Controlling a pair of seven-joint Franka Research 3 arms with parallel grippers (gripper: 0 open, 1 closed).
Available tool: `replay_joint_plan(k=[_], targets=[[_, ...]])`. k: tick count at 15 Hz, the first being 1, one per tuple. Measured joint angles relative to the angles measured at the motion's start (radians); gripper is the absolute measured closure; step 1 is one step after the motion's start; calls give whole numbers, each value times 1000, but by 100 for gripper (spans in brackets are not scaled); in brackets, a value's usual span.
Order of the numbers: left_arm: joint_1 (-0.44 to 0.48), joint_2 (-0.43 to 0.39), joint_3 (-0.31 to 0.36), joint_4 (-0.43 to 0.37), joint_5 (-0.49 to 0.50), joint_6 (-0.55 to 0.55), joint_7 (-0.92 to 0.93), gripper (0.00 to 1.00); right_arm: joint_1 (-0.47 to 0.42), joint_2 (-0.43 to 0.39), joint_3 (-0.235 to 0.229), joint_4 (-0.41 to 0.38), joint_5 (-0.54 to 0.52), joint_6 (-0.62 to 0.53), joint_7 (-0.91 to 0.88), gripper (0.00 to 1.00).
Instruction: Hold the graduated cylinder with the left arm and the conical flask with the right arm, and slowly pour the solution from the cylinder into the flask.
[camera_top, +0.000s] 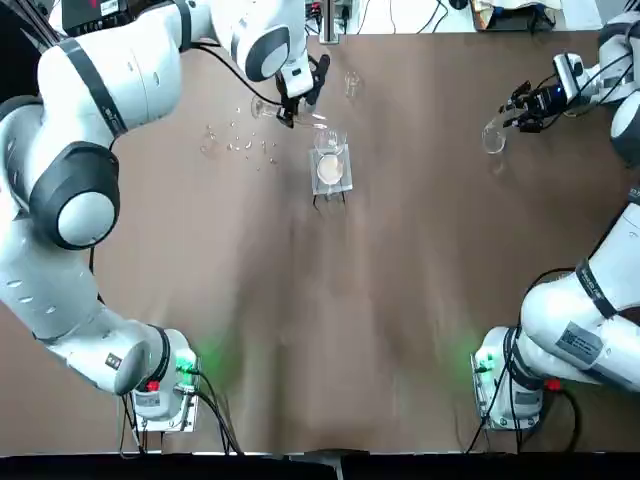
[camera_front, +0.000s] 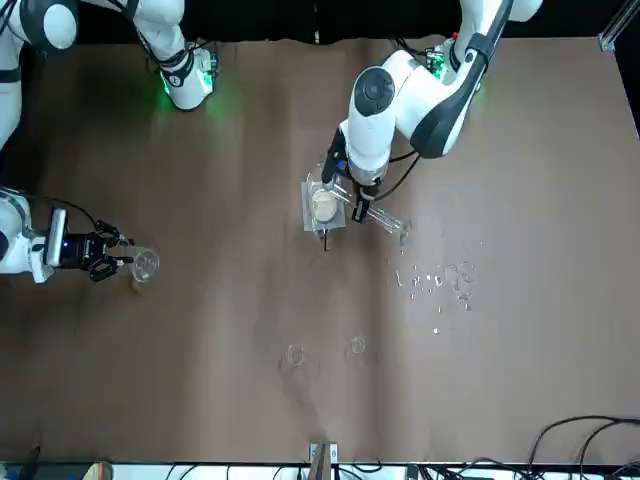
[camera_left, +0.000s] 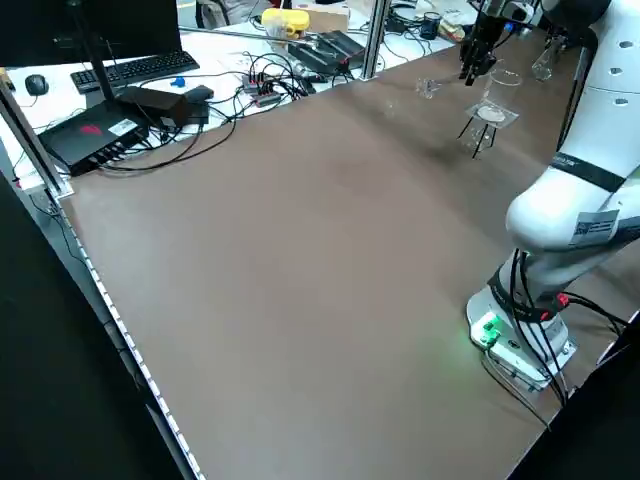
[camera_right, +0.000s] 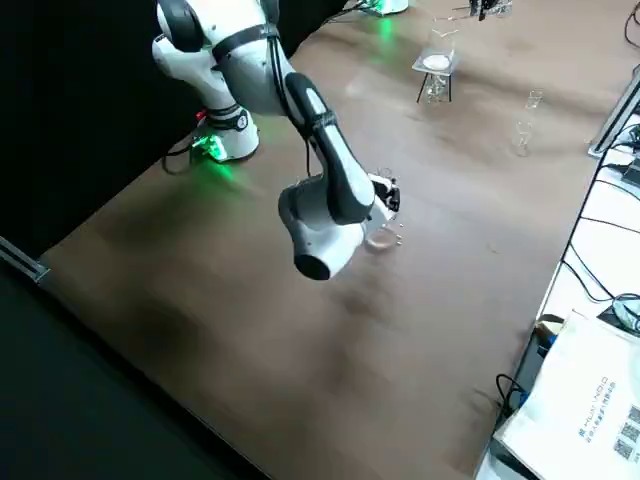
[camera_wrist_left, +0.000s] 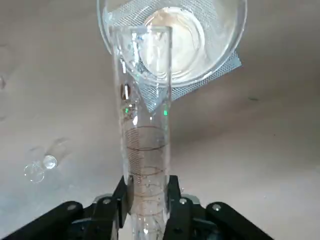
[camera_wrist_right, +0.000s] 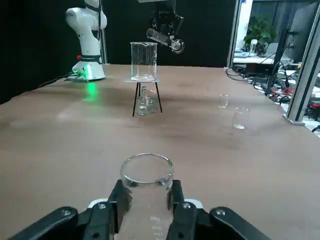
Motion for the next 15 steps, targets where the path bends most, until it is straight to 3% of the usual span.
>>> replay_joint_plan(k=[4,15], targets=[[-12,0,-1,1,55,-2,-47,66,41,-55,-1,41,-69,5,130,60],[-38,-4,-1,26,125,-30,-82,66,122,-148,0,51,-114,56,194,60]])
